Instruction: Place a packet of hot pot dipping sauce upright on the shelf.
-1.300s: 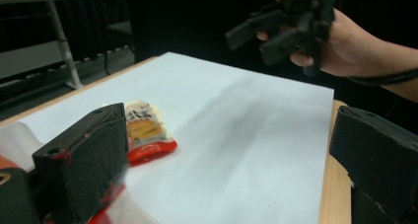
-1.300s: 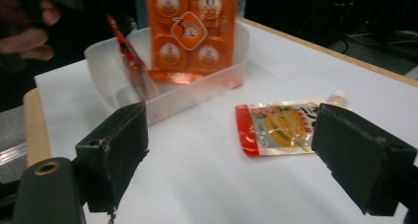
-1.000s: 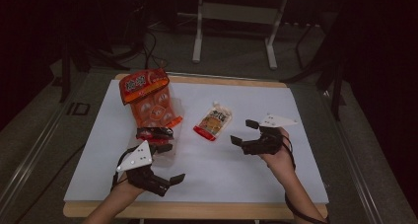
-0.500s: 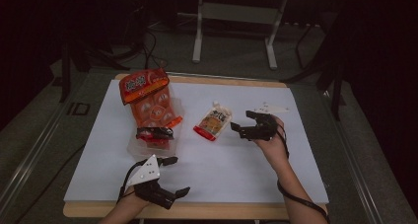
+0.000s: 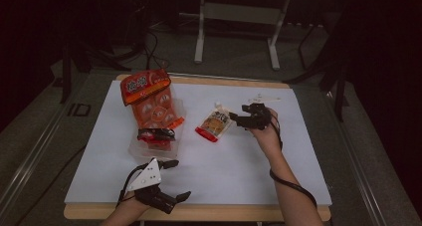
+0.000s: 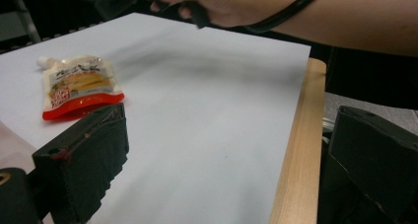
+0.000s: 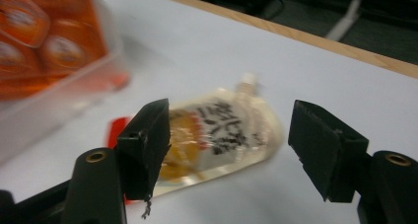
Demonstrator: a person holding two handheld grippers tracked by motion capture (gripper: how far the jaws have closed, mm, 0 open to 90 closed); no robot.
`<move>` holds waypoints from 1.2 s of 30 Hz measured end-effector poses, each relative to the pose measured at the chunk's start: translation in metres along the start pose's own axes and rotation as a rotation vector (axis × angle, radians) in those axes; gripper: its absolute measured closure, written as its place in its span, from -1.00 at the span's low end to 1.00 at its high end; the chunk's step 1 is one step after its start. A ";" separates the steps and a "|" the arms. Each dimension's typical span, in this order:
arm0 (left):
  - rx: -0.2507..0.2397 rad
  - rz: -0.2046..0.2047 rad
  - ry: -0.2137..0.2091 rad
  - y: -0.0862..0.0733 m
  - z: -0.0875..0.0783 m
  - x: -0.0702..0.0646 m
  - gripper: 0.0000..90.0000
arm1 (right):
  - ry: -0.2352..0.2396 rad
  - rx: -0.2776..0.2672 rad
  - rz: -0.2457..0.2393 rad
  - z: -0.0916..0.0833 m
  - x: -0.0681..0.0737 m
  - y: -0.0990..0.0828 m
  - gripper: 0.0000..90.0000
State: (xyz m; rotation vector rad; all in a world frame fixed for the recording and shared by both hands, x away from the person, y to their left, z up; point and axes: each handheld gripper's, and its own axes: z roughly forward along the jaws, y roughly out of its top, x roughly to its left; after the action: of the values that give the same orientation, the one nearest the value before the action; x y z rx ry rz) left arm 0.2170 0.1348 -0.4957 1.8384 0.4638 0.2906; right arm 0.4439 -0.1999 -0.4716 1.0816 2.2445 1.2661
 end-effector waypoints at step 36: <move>0.021 -0.034 -0.004 -0.011 -0.004 -0.001 -0.95 | -0.115 0.184 0.019 0.091 -0.014 -0.021 -0.28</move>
State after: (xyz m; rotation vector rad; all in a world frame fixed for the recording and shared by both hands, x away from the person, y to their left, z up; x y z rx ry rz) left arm 0.2127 0.1407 -0.5051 1.8488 0.4964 0.2592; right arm 0.4993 -0.1644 -0.5400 1.2109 2.3023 0.9923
